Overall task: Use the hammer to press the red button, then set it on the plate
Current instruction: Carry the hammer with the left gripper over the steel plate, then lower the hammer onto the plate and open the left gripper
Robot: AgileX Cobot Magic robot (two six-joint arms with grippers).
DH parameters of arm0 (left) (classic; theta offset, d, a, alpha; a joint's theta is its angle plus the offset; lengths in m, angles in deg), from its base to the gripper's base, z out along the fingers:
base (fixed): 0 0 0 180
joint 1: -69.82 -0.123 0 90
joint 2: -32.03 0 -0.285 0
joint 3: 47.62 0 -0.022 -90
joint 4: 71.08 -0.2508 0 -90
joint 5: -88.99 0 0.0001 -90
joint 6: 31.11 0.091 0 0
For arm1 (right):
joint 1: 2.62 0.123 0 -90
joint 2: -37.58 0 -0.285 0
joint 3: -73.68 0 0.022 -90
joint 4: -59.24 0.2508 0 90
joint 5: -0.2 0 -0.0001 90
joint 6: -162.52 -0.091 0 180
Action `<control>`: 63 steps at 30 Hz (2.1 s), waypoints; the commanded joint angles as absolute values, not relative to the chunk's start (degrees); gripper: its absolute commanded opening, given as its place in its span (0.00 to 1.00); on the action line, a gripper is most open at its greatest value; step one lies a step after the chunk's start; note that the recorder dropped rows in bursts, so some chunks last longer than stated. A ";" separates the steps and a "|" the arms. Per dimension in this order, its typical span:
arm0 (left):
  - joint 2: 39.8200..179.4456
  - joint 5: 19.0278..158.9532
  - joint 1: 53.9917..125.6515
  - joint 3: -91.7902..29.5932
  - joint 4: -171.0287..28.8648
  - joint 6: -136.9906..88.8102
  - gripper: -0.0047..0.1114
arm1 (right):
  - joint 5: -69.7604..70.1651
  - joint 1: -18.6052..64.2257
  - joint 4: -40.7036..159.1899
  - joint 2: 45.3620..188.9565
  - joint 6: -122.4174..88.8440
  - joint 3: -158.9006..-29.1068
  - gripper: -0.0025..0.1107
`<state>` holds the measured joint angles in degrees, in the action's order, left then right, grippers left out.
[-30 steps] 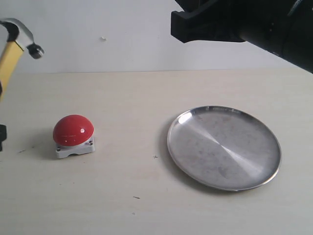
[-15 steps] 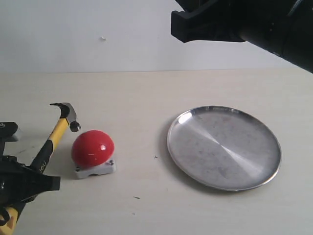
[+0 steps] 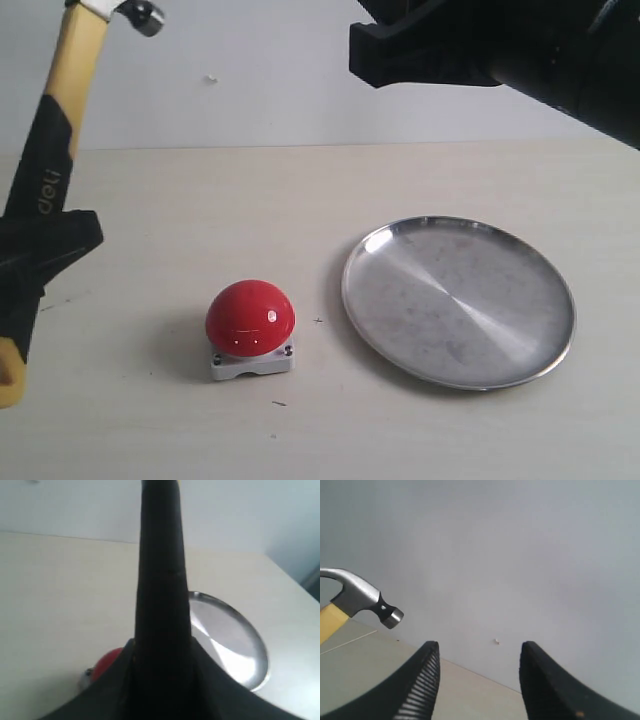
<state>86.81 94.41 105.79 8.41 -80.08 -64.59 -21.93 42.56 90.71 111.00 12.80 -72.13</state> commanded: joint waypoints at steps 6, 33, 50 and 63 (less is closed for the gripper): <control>93.63 113.86 115.14 8.06 -80.97 -72.47 0.04 | -22.09 42.29 90.41 110.65 12.85 -72.37 0.45; 143.24 149.36 115.15 -4.99 -91.91 -91.29 0.04 | -22.09 42.29 90.41 110.65 12.85 -72.37 0.45; 161.42 134.67 120.63 -29.86 -89.35 -101.72 0.04 | -22.09 42.29 90.41 110.65 12.85 -72.37 0.45; 163.56 113.97 122.72 -41.83 -88.38 -98.20 0.04 | -22.09 42.29 90.41 110.65 12.85 -72.37 0.45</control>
